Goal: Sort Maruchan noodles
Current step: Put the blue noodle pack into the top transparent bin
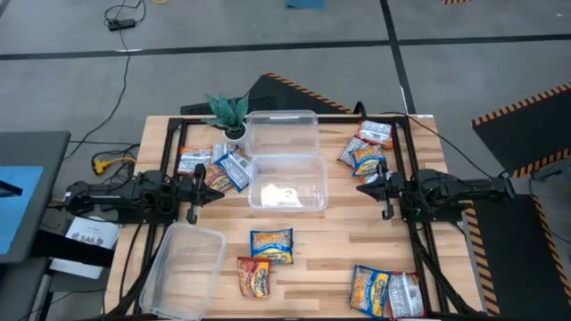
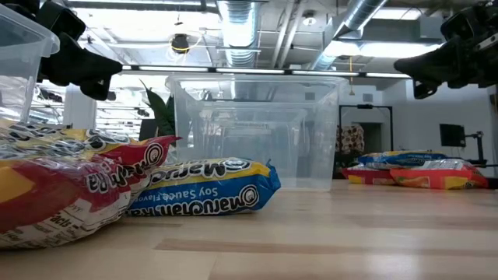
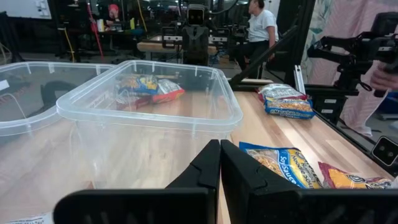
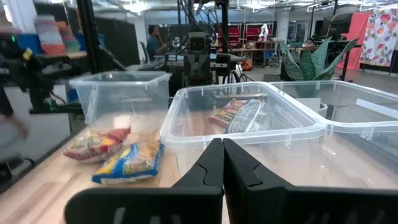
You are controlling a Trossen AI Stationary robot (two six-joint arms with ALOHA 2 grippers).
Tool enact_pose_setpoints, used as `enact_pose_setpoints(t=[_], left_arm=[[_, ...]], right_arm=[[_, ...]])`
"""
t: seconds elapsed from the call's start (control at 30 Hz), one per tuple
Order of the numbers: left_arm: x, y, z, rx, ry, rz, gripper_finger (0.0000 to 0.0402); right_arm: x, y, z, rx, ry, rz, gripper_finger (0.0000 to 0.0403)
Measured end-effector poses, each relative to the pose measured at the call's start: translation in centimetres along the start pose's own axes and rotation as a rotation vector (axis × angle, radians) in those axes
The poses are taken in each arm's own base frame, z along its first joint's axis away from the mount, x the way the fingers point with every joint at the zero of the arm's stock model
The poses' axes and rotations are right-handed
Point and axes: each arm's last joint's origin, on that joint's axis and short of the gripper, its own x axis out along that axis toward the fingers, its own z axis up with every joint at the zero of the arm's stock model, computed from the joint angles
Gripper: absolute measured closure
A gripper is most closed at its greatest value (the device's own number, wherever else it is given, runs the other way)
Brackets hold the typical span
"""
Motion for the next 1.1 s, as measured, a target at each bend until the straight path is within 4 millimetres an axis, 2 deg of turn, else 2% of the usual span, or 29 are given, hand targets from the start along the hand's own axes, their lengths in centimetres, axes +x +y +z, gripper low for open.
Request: enact_pose_setpoints(t=[0.17,0.3,0.47,0.7,0.8,0.97,1.1], left_arm=[[0.0,0.0,0.0,0.000,0.000,0.001,0.0401],[0.0,0.0,0.0,0.000,0.000,0.000,0.0401],[0.0,0.0,0.0,0.000,0.000,0.000,0.0402],[0.0,0.0,0.0,0.000,0.000,0.000,0.0401],[0.0,0.0,0.0,0.000,0.000,0.001,0.0401],[0.0,0.0,0.0,0.000,0.000,0.001,0.0401],[0.0,0.0,0.0,0.000,0.000,0.001,0.0401]], right_arm=[[-0.4,0.0,3.1,-0.001,-0.329,-0.008,0.0387],[-0.6,-0.2,4.5,0.051,-0.444,-0.063,0.0382],[1.2,-0.5,5.5,0.024,-0.206,-0.233,0.0325],[2.8,-1.1,5.6,-0.031,0.368,-0.499,0.0205],[3.2,-1.2,5.1,-0.010,0.519,-0.594,0.0165],[3.9,-1.7,3.2,0.045,0.653,-0.749,0.0149],[4.3,-3.0,2.1,0.085,0.661,-0.987,0.0149]])
